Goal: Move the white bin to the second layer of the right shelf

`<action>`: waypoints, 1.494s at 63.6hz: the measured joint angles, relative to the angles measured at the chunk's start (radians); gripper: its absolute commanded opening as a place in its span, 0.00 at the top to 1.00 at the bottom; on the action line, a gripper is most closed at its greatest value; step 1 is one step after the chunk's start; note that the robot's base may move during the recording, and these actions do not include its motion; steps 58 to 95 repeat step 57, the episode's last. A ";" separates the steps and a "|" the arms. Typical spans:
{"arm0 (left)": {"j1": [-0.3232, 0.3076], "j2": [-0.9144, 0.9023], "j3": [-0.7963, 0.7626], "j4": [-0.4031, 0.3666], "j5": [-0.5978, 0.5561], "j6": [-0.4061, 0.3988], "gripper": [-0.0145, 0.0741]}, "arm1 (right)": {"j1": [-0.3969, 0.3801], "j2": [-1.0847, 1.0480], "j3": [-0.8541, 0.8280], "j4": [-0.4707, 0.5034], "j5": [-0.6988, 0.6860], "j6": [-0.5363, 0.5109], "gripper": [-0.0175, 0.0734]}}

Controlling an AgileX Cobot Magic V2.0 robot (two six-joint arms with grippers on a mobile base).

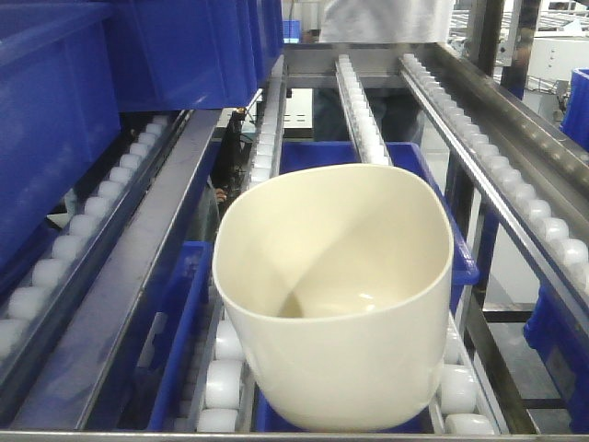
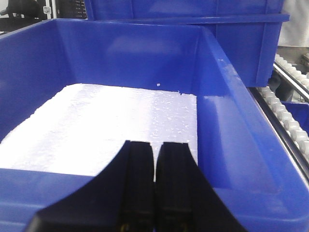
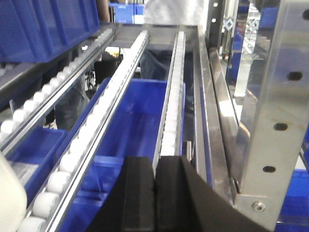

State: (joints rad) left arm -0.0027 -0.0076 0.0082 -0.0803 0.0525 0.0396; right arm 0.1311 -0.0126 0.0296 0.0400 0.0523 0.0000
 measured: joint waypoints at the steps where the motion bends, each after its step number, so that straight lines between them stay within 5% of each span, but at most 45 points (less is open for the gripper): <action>1: 0.000 0.000 0.000 0.000 0.000 0.000 0.74 | 0.000 0.000 0.000 0.000 -0.002 0.000 0.75; 95: 0.000 0.000 0.000 0.000 0.000 0.000 0.74 | 0.000 0.000 0.000 0.000 -0.008 0.000 0.75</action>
